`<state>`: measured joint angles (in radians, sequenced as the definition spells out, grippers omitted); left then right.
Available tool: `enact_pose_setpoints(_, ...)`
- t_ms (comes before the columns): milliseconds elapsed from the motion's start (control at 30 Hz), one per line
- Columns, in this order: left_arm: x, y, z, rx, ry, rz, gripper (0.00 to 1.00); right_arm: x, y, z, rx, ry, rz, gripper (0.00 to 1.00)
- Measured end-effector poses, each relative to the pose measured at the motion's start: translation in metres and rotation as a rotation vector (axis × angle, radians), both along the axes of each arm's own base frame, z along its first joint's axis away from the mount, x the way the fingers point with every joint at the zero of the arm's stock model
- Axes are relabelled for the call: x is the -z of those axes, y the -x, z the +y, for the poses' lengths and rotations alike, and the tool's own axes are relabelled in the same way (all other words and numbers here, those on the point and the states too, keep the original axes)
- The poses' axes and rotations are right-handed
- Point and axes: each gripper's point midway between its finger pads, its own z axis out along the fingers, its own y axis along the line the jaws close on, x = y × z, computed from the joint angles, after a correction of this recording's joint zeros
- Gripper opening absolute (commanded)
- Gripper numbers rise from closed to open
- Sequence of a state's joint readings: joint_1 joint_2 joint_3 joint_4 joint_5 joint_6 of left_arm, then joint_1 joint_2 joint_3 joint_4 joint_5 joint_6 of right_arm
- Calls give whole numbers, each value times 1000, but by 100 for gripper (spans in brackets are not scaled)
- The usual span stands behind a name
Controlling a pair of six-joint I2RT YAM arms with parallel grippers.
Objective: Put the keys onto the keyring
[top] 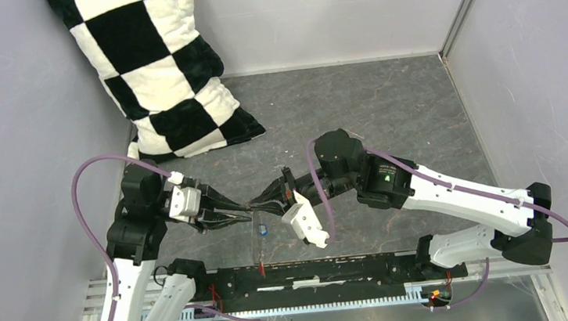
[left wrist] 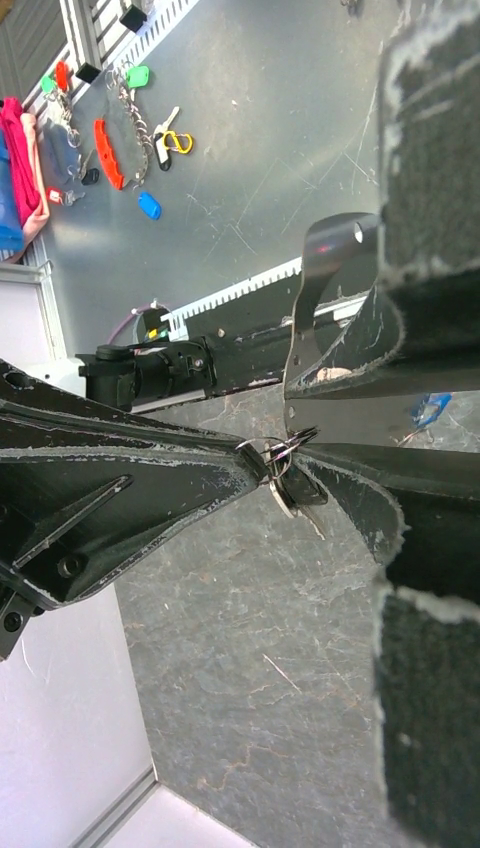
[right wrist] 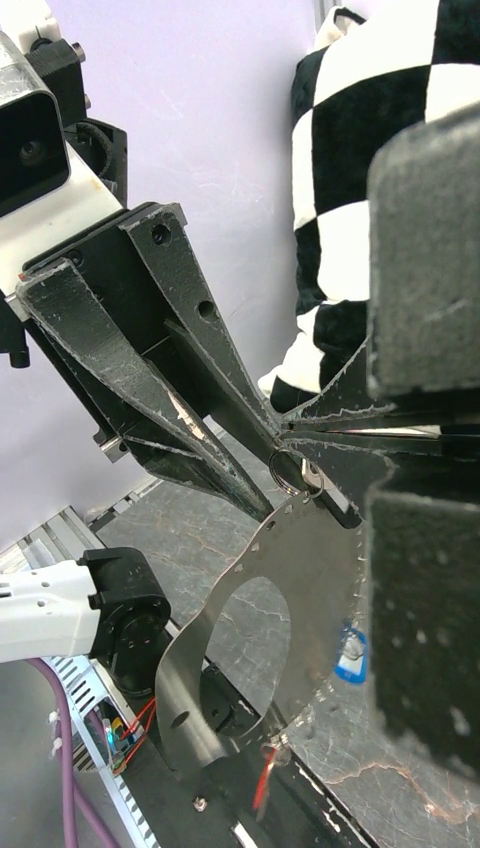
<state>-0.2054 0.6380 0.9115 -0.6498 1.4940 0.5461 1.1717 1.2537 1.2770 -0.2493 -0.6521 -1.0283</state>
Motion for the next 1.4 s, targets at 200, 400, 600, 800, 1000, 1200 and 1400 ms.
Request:
enact_pose_setpoints(200,2,-4,1,-39,-15,-3,44,-1,0,-1,6,-1,6,0)
enact_pose_setpoints(400,4,-11,1,-99,-37,62,43,-7,0,-2,9,-22,0,0)
enact_pose_setpoints(600,0,-12,1,-107,-35,102,25,-11,0,-2,11,-35,-5,0)
enact_pose_setpoints(800,-2,-12,1,-108,-33,111,17,-11,1,-2,9,-35,-6,0)
enact_pose_setpoints(1000,-2,-11,1,-107,-32,113,9,-11,1,-2,7,-35,-6,0)
enact_pose_setpoints(1200,-2,-11,1,-107,-31,113,2,-11,1,-2,8,-35,-6,0)
enact_pose_setpoints(1400,-2,-9,1,-106,-31,103,2,-10,0,-2,13,-33,-6,0)
